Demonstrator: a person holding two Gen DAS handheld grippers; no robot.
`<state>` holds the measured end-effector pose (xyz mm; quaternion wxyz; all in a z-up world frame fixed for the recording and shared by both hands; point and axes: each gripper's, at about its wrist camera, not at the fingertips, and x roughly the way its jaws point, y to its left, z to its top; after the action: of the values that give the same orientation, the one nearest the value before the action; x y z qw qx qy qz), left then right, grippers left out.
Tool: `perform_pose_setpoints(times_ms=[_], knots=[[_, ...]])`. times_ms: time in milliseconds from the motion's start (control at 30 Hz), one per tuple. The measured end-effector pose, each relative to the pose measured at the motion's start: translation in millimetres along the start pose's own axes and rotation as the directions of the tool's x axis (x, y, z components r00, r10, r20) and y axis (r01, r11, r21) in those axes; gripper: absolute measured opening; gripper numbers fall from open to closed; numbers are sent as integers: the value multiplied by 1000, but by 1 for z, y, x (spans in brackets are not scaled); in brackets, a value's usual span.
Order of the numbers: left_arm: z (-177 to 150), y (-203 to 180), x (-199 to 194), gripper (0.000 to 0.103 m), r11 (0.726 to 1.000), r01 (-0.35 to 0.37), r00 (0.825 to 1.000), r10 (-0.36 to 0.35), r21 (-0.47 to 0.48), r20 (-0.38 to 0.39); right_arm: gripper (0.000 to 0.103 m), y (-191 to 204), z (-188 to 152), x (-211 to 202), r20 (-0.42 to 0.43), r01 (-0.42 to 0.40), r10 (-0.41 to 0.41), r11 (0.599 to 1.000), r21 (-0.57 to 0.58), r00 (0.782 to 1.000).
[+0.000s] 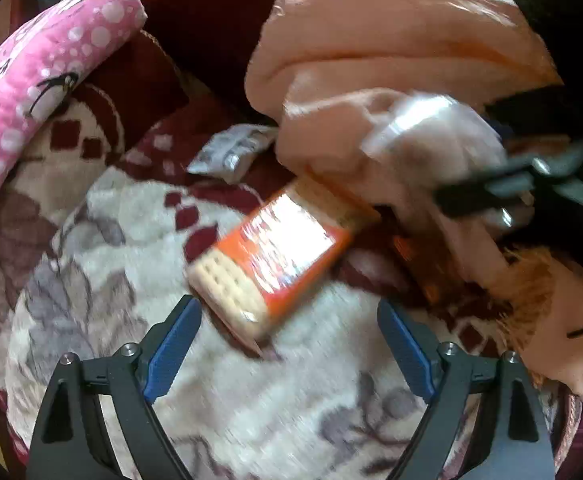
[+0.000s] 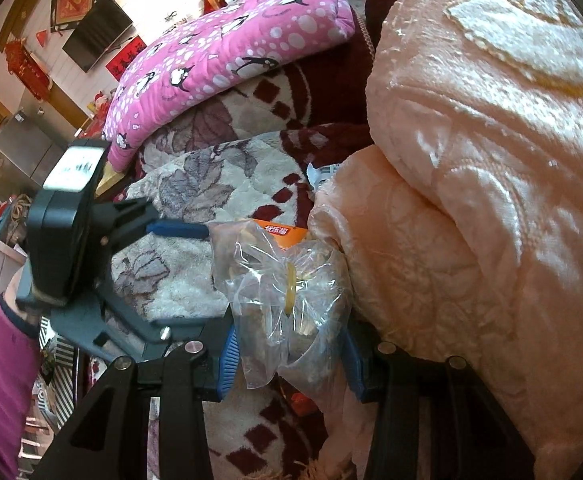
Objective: Organize snacks
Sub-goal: 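Grasp the orange cracker packet with the left tool while the right tool grasps the clear bag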
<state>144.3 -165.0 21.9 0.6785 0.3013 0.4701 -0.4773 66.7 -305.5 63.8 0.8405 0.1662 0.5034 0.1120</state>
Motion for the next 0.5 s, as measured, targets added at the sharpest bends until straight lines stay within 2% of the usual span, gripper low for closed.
perform_pose_setpoints(times_ms=[100, 200, 267, 367, 433, 500], knots=[[14, 2, 13, 89, 998, -16, 1000, 17, 56, -11, 47, -3, 0, 1, -3, -6, 6, 1000, 8, 1000], [25, 2, 30, 90, 993, -2, 999, 7, 118, -43, 47, -6, 0, 2, -6, -9, 9, 1000, 18, 1000], [30, 1, 43, 90, 985, -25, 997, 36, 169, -63, 47, -9, 0, 3, -6, -12, 12, 1000, 26, 1000], [25, -1, 57, 89, 988, -26, 995, 40, 152, -95, 47, -11, 0, 4, -8, -12, 12, 999, 30, 1000], [27, 4, 61, 82, 994, -22, 996, 32, 103, -89, 47, -10, 0, 5, -8, -9, 9, 1000, 22, 1000], [22, 2, 56, 67, 995, -20, 996, 28, 93, -85, 47, -8, 0, 5, -10, -2, 3, 1000, 7, 1000]])
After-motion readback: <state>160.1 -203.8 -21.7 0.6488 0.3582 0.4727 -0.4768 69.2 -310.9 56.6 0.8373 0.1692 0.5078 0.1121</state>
